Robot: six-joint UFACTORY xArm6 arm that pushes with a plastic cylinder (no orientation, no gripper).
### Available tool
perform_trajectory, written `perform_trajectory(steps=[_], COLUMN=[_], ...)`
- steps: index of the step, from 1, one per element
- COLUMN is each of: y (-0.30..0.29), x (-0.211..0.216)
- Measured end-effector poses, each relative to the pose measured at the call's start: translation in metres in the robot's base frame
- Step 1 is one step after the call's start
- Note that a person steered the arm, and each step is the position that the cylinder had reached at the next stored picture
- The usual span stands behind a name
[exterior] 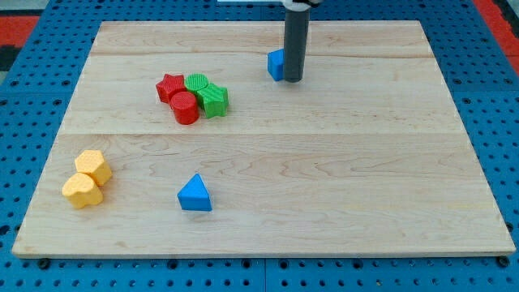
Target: Move the blue cube into the group of blocks
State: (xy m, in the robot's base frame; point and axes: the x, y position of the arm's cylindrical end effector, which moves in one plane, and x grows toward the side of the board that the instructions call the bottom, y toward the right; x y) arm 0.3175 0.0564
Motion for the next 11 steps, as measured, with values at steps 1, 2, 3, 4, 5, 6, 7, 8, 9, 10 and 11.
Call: perform_trajectory(steps=[1, 2, 3, 4, 5, 6, 7, 8, 9, 10, 11], y=[0.026, 0.005, -0.024, -0.053, -0.031, -0.014, -0.047, -0.095, -0.102, -0.094, -0.119], x=[-0.037, -0.05, -0.032, -0.007, -0.005, 0.009, 0.026, 0.027, 0.007, -0.024, -0.014])
